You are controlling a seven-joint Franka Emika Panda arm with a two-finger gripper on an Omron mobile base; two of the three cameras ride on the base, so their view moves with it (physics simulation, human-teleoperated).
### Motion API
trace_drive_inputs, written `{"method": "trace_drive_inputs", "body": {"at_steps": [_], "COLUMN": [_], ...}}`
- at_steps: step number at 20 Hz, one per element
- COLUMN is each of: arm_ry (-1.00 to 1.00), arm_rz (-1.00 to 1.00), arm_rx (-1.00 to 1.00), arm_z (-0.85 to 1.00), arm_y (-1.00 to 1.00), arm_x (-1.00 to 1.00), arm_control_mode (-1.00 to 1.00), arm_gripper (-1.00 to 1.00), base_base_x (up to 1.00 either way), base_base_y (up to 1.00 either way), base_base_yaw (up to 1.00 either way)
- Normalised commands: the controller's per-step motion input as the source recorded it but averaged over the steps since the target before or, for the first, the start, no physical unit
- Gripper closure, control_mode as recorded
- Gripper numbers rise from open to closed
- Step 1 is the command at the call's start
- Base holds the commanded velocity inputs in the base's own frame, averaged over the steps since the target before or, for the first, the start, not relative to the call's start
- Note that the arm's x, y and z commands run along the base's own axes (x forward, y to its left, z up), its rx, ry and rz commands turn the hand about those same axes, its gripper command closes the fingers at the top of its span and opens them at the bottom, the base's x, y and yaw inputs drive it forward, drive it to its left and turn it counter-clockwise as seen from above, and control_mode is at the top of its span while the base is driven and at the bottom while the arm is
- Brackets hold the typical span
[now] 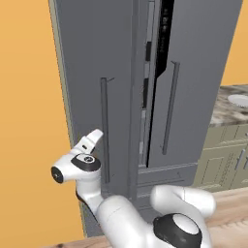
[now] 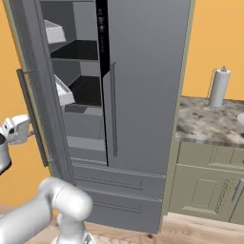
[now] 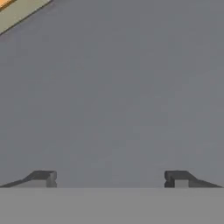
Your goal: Place the steak on the counter behind the older steak on the same shelf of the fridge to maintain FIFO order. Close the fridge door when finished.
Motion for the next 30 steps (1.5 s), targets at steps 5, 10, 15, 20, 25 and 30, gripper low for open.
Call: {"method": "trace_drive_inputs", "body": {"at_steps": [5,10,15,20,25,30], "arm_ry": [0.0,0.0,-0.04,-0.07,-0.07,0.0], "arm_rz": [0.0,0.0,0.0,0.0,0.02,0.0], "arm_rx": [0.01,0.0,0.0,0.0,0.0,0.0], "arm_z": [0.0,0.0,0.0,0.02,0.1,0.01], "arm_y": [-0.96,-0.84,-0.69,-0.46,-0.05,0.0], "arm_x": [0.75,0.68,0.56,0.57,0.42,0.52], "arm_control_mode": [-1.0,-1.0,-1.0,-1.0,-1.0,-1.0], "arm_gripper": [-1.0,-1.0,-1.0,-1.0,-1.0,-1.0], "base_base_x": [0.0,0.0,0.0,0.0,0.0,0.0], "base_base_y": [0.0,0.0,0.0,0.0,0.0,0.0], "base_base_yaw": [0.0,0.0,0.0,0.0,0.0,0.0]}}
